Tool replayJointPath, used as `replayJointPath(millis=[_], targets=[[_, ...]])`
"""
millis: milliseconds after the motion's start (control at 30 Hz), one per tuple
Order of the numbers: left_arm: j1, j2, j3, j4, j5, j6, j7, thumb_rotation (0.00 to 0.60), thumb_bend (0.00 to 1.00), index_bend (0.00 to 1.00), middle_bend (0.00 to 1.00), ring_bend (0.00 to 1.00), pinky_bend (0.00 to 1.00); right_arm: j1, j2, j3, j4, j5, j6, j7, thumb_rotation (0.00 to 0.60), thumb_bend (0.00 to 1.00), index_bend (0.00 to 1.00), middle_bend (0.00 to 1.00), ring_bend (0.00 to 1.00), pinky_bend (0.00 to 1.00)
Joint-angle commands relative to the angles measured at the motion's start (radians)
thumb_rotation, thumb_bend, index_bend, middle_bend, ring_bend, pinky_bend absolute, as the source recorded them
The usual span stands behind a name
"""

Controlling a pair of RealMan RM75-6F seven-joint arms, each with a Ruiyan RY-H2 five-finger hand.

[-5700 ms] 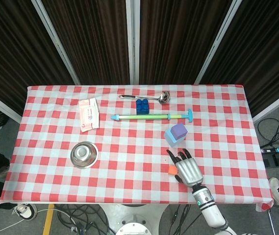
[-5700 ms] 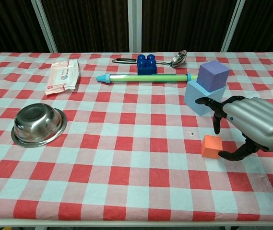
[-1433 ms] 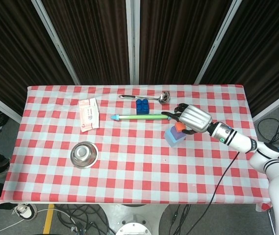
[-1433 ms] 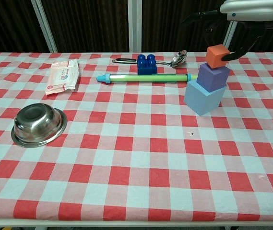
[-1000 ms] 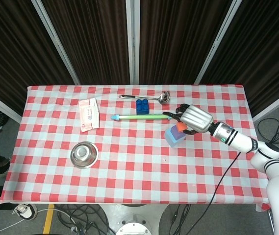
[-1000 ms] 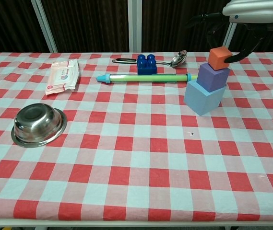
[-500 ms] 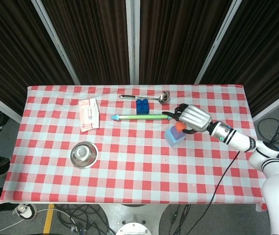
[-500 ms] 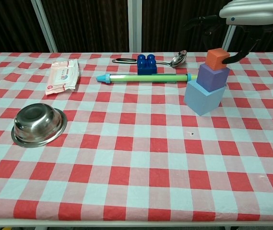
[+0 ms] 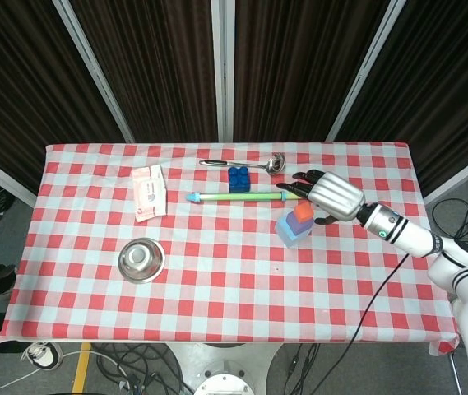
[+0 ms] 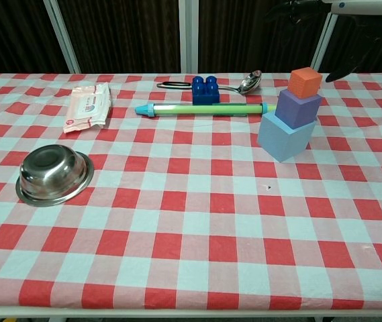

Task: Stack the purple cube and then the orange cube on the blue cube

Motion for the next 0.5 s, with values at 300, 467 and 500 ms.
replayJointPath(millis=[300,467,500], targets=[[0.015,0.021,0.013,-0.029,0.047,0.039,-0.040,0.600,0.08,0.22,0.19,0.12,0.28,-0.431,0.286,0.191,-0.872,0.557,0.249,-1.073,0.600,0.07,0.00,0.14,0.02,0.06],[0.019,0.021,0.034,-0.018,0.094,0.050,-0.086,0.600,0.08,0.22,0.19,0.12,0.28,-0.575,0.238,0.216,-1.001,0.710,0.360,-1.120,0.600,0.09,0.00,0.14,0.02,0.05],[0.019,0.019,0.039,-0.014,0.106,0.053,-0.095,0.600,0.08,0.22,0.19,0.12,0.28,-0.603,0.223,0.219,-1.000,0.737,0.366,-1.104,0.600,0.09,0.00,0.14,0.02,0.05]])
